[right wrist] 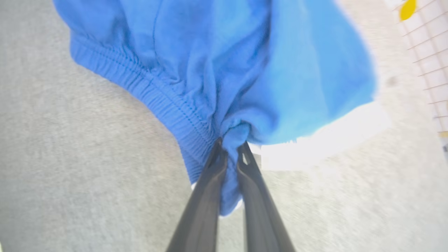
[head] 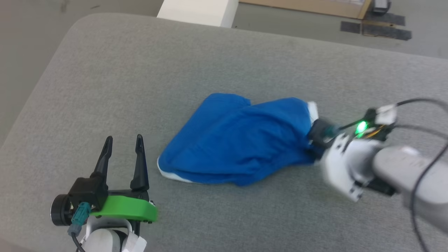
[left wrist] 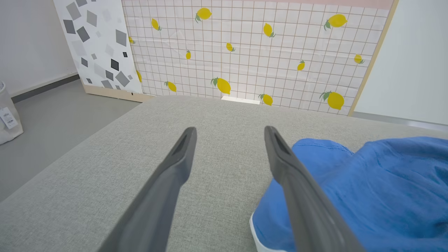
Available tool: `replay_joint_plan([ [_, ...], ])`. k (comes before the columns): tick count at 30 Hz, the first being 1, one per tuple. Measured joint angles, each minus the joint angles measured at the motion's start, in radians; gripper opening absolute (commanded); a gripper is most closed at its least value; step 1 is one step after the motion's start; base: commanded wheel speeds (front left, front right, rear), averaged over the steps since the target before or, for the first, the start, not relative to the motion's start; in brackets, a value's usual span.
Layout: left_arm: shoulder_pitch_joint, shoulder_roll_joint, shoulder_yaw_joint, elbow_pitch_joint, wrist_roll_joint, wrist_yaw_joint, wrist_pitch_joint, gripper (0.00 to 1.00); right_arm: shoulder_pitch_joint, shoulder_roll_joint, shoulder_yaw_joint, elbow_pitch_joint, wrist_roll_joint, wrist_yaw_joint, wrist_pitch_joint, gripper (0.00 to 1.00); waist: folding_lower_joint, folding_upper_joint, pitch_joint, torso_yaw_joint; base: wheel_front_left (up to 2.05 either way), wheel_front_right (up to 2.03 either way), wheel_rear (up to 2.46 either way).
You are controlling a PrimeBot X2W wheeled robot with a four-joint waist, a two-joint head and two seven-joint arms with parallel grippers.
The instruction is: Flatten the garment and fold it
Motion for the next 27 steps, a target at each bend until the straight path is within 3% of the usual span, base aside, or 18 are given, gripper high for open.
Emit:
replay_joint_plan([
  [7,0.008,0.0,-0.014,-0.013,0.002,0.0,0.0,1.0,-0.069,-0.146,-0.115,-0.023,0.049,0.0,-0.046,0.0,0.0,0.0,-0.026,-0.048,0.0,0.0,0.0],
  [12,-0.002,0.0,-0.044,-0.019,-0.001,0.0,0.0,1.0,-0.138,-0.171,-0.163,0.062,0.07,0.0,-0.027,0.0,0.0,0.0,-0.005,-0.046,0.0,0.0,0.0],
  [16,-0.025,-0.001,-0.069,-0.027,-0.007,0.0,0.0,1.0,-0.213,-0.151,-0.183,0.184,0.072,0.0,-0.002,0.0,0.0,0.0,0.029,-0.03,0.0,0.0,0.0],
  [27,-0.113,-0.002,-0.12,-0.04,-0.042,0.028,0.0,1.0,-0.308,0.01,-0.129,0.529,0.028,0.0,-0.046,0.0,0.0001,-0.0001,0.169,0.051,0.0,0.0,0.0],
])
